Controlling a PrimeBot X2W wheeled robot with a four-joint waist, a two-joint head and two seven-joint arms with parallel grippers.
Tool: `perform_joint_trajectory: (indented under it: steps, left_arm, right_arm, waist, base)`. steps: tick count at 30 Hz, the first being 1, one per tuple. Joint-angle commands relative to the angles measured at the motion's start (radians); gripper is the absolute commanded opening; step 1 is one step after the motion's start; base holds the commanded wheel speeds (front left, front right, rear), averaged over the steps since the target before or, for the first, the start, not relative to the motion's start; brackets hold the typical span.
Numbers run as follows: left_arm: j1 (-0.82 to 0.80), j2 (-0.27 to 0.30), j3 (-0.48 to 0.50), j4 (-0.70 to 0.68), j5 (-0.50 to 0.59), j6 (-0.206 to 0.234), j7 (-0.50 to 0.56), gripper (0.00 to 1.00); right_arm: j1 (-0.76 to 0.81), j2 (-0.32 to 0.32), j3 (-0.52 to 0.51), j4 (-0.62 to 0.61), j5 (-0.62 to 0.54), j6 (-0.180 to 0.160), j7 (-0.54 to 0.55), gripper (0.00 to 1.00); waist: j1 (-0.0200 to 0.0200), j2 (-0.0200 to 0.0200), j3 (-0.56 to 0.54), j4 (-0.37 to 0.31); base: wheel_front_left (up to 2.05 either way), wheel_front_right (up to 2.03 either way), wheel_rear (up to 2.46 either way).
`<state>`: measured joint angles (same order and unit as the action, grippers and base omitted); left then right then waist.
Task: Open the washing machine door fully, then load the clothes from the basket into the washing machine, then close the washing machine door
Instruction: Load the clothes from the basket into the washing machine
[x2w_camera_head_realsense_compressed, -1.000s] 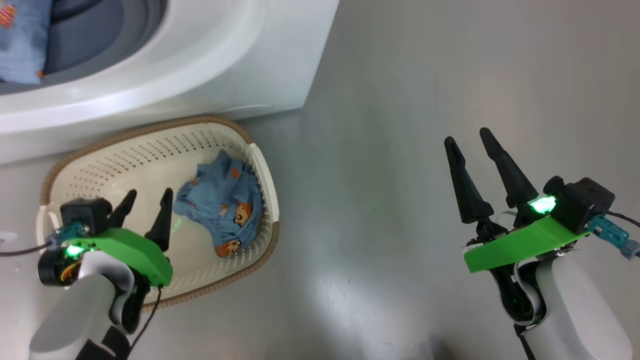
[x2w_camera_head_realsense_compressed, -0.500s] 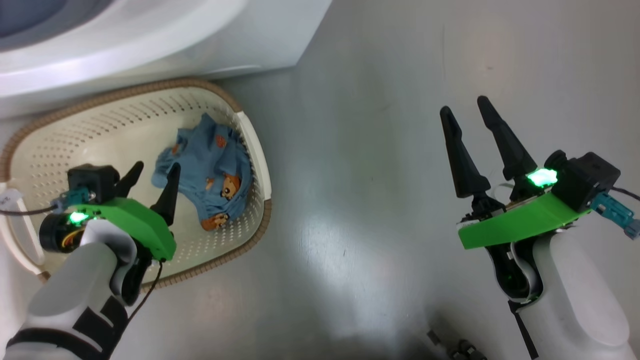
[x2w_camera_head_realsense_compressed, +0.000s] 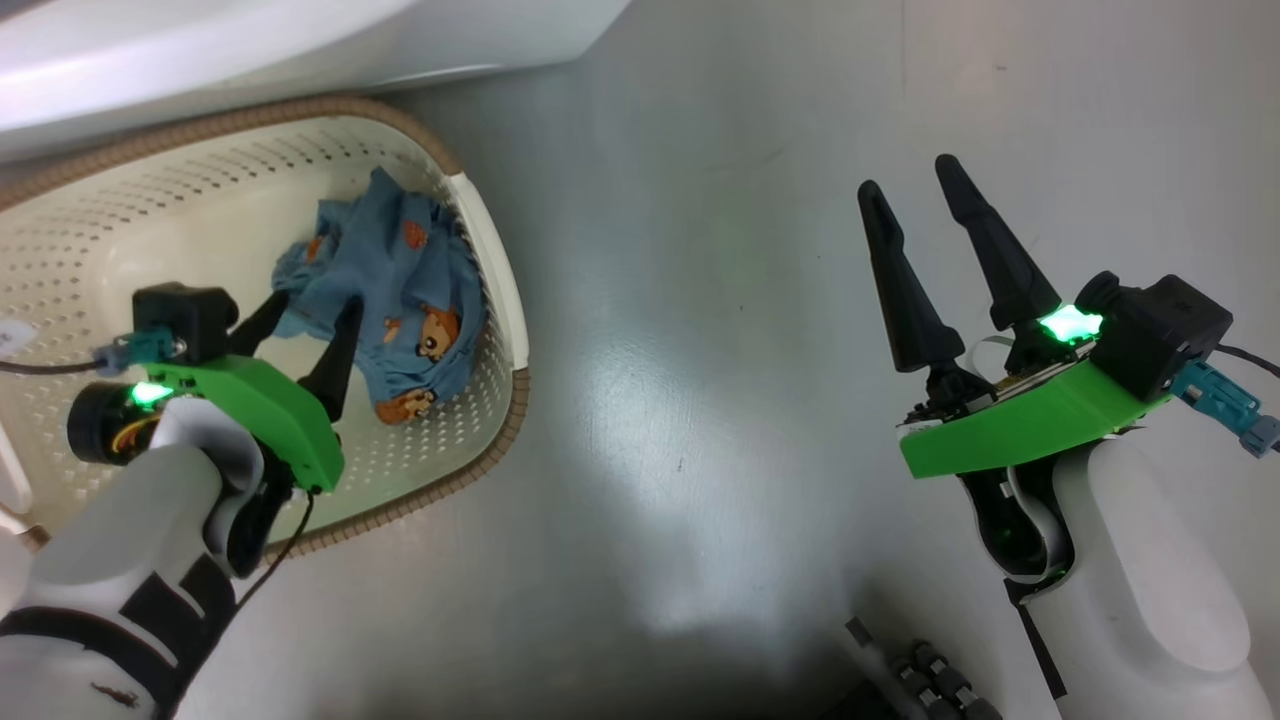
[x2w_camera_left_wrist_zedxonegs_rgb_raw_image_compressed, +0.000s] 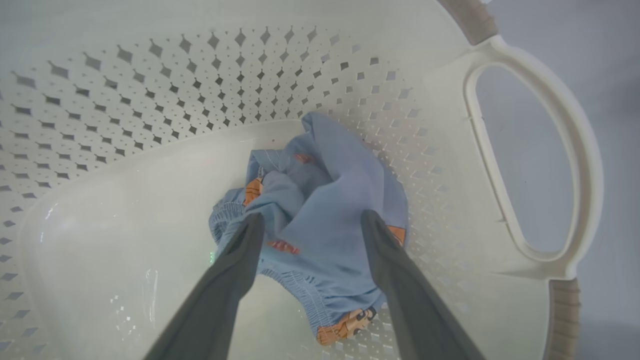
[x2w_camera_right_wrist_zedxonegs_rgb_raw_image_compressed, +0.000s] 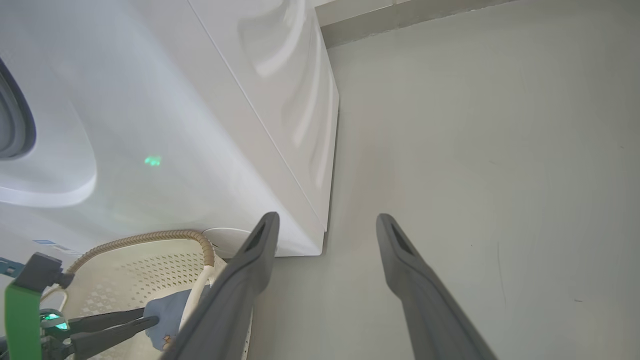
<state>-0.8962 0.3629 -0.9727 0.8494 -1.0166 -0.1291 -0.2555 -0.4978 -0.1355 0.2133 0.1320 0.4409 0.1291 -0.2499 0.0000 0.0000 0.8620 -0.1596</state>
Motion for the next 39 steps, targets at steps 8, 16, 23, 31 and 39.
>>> perform_joint_trajectory:
  steps: [8,16,23,31,39]
  left_arm:
    - [-0.040,0.069,-0.098,-0.023,-0.103,-0.002,-0.006,1.00]
    - [-0.075,0.084,-0.197,-0.018,-0.201,-0.002,-0.006,1.00]
    - [-0.092,0.085,-0.245,-0.025,-0.266,-0.002,-0.006,0.00]
    - [-0.071,0.072,-0.215,-0.038,-0.302,-0.002,-0.006,0.00]
    - [0.018,0.057,-0.051,-0.083,-0.239,-0.002,-0.006,0.00]
  right_arm:
    - [0.018,0.013,0.028,-0.030,-0.009,0.002,-0.012,1.00]
    - [0.028,0.013,0.036,-0.035,-0.010,0.002,-0.012,1.00]
    - [0.037,0.006,0.038,-0.037,-0.014,0.002,-0.012,1.00]
    - [0.043,-0.002,0.028,-0.029,-0.016,0.002,-0.012,1.00]
    - [0.059,-0.009,0.015,-0.009,-0.006,0.002,-0.012,1.00]
  waist:
    - [0.0000,0.0000,0.030,-0.023]
    - [0.0000,0.0000,0.034,-0.037]
    - [0.0000,0.0000,0.025,-0.036]
    - [0.0000,0.0000,-0.020,-0.007]
    - [0.0000,0.0000,-0.119,0.040]
  base:
    - [0.00,0.00,0.00]
    - [0.00,0.00,0.00]
    - [0.00,0.00,0.00]
    - [0.00,0.00,0.00]
    - [0.00,0.00,0.00]
